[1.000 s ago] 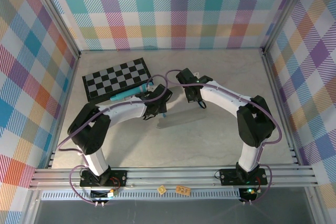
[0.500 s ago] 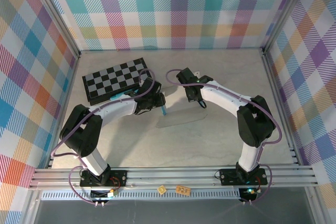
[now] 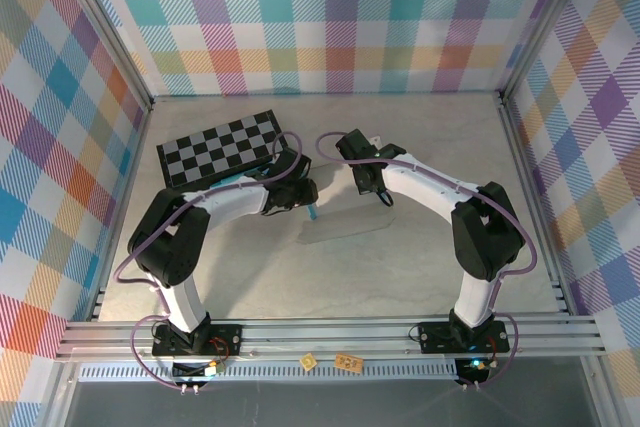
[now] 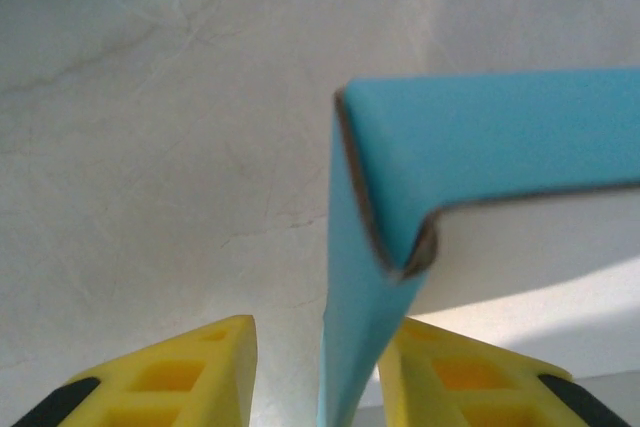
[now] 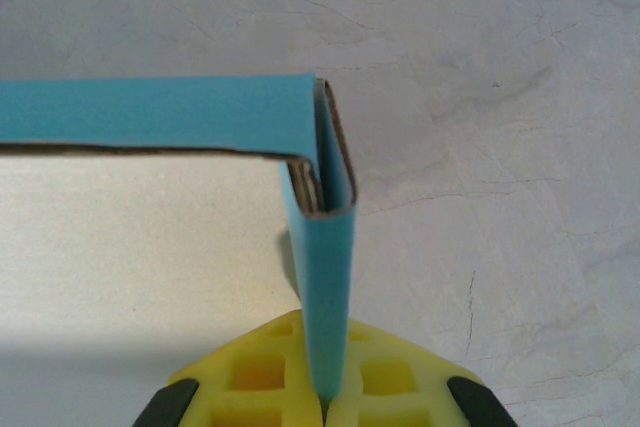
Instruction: Fold the paper box
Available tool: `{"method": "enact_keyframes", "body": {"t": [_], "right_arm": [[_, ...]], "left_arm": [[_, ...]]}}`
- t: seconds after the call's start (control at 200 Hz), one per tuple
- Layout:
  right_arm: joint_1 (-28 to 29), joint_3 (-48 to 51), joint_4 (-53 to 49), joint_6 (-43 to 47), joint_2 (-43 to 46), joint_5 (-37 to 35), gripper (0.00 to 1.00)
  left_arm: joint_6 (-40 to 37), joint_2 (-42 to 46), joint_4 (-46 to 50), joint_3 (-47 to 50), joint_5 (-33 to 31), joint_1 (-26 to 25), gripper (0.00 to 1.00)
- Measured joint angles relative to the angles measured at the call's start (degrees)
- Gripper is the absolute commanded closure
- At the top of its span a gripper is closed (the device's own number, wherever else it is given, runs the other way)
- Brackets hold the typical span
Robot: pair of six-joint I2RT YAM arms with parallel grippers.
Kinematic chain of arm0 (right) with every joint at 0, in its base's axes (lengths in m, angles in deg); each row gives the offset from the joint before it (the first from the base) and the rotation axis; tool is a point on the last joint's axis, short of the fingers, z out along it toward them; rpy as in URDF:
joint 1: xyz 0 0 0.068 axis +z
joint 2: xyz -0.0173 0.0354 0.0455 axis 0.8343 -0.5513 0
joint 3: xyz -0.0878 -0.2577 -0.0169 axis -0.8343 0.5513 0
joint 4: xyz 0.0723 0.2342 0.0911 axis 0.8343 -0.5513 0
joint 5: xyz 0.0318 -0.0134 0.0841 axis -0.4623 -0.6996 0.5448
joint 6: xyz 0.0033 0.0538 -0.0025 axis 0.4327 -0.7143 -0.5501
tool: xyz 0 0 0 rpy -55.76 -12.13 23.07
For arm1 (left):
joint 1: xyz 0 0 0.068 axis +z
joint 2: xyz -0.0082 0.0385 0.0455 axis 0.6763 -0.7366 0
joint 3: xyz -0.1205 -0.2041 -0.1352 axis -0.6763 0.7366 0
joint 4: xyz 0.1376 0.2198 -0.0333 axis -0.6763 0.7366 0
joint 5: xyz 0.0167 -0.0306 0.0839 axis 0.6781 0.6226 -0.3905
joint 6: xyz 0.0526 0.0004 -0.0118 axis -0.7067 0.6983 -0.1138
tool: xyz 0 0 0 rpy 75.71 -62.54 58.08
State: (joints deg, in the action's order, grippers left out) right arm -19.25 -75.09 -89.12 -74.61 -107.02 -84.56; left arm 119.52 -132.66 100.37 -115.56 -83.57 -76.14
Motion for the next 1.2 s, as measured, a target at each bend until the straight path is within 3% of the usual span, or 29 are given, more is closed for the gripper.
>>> {"method": "enact_keyframes", "body": {"t": [0.185, 0.31, 0.43, 0.905, 1.08, 1.2], "right_arm": [[0.00, 0.00, 0.02, -0.24, 0.00, 0.02, 1.00], [0.00, 0.00, -0.02, -0.44, 0.00, 0.02, 1.00], [0.00, -0.02, 0.02, -0.61, 0.00, 0.17, 1.00], [0.07, -0.42, -0.66, -1.05, -0.76, 1.73, 1.00], [0.04, -0.52, -0.74, -1.09, -1.09, 1.46, 1.00], [0.00, -0.85, -1.01, -1.07, -1.09, 0.92, 1.00]], "left_arm": [[-0.70, -1.55, -0.17, -1.46, -0.68, -0.02, 0.79], [-1.01, -2.29, -0.13, -1.64, -0.98, -0.04, 0.83], [-1.11, -2.32, 0.11, -1.77, -2.34, -0.42, 1.00], [1.88, -3.48, 9.73, -5.86, -14.45, -5.31, 1.00], [2.16, -3.43, 10.54, -5.84, -14.86, -5.35, 0.63], [1.55, -2.62, 10.91, -5.84, -14.69, -5.33, 0.52]]}}
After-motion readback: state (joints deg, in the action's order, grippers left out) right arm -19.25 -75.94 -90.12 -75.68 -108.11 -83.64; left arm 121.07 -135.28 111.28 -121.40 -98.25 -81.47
